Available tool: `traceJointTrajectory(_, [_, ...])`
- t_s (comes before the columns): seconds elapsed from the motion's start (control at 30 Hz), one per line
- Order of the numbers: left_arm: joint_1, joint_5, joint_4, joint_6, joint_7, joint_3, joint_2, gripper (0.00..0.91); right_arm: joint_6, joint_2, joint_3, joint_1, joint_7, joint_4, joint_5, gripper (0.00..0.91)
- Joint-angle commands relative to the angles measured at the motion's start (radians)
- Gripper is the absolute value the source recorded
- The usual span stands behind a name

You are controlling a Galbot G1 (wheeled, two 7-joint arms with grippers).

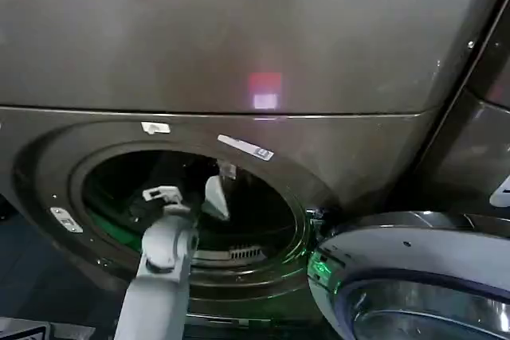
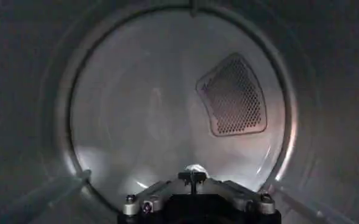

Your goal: Grasp the clothes from the dryer.

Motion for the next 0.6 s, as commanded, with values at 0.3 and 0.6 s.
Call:
traceJointTrajectory(0.3, [0.097,0.022,-0.109,-0.005,0.005,-0.012,0.003,0.000,-0.002,0.006,0.000,-0.002,-0.012,0.003,0.039,0.907])
traceJointTrajectory(0.6, [0.103,0.029,-0.112,-0.010,0.011,-0.012,0.005,0.000,-0.002,0.009,0.002,0.000,-0.025,0.003,0.040,0.907])
